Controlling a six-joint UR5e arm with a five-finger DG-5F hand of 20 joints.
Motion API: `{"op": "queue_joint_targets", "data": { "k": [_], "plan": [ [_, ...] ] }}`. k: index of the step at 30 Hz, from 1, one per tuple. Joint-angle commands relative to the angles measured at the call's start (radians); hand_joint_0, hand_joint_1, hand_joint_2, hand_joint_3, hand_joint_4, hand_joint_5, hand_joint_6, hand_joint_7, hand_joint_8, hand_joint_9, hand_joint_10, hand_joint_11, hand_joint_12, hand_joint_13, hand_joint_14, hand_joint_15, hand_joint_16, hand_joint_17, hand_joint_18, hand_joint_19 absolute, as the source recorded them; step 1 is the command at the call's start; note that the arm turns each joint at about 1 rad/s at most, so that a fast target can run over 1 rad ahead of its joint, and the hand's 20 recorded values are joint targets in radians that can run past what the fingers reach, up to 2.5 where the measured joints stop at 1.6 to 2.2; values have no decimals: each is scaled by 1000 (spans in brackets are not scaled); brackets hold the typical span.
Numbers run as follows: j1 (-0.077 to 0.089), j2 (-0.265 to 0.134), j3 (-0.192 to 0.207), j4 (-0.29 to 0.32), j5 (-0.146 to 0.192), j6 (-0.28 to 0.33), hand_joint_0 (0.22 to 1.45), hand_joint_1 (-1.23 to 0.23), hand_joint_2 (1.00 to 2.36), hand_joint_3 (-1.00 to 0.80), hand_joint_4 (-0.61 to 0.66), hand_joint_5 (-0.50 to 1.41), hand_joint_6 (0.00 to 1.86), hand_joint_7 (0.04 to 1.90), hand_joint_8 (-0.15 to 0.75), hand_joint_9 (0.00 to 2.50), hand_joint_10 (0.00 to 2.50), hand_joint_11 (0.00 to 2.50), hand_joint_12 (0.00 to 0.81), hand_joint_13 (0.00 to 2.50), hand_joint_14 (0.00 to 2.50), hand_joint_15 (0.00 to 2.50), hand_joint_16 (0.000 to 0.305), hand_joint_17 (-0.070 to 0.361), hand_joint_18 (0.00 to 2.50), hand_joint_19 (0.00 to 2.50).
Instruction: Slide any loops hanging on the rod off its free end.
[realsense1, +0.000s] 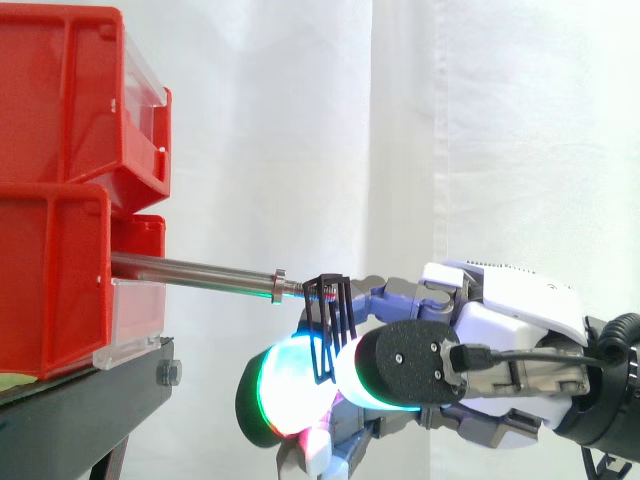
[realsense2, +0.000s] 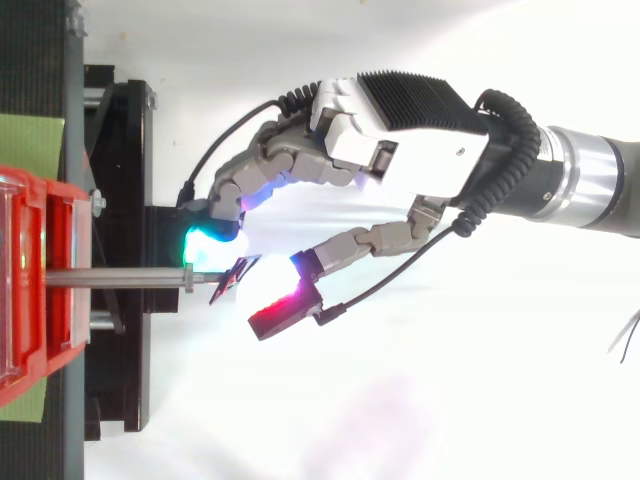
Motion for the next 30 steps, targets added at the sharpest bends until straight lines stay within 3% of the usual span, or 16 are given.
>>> {"op": "queue_joint_targets", "data": {
  "k": [1,7,11,15,21,30],
  "plan": [
    [-2,0,0,-19,-1,0,573,-655,1011,-361,65,-130,905,828,269,854,29,796,331,786,23,587,47,105,751,635],
    [-4,1,0,-22,-1,2,580,-677,1015,-241,29,-116,922,839,269,863,29,797,331,777,23,584,46,104,723,632],
    [-4,17,0,-33,0,2,580,-686,1014,-263,42,-117,920,835,269,866,29,800,331,774,21,591,45,102,714,647],
    [-4,54,0,-103,-1,2,558,-697,1012,-329,93,-119,899,822,277,863,30,807,337,768,23,591,47,106,719,644],
    [-5,64,0,-171,-3,0,535,-711,1009,-376,109,-119,869,826,277,851,29,798,344,768,22,584,49,109,726,637],
    [-7,63,0,-166,-3,2,529,-684,1010,-365,118,-116,858,827,282,853,29,799,344,768,22,584,49,110,727,636]
  ]
}}
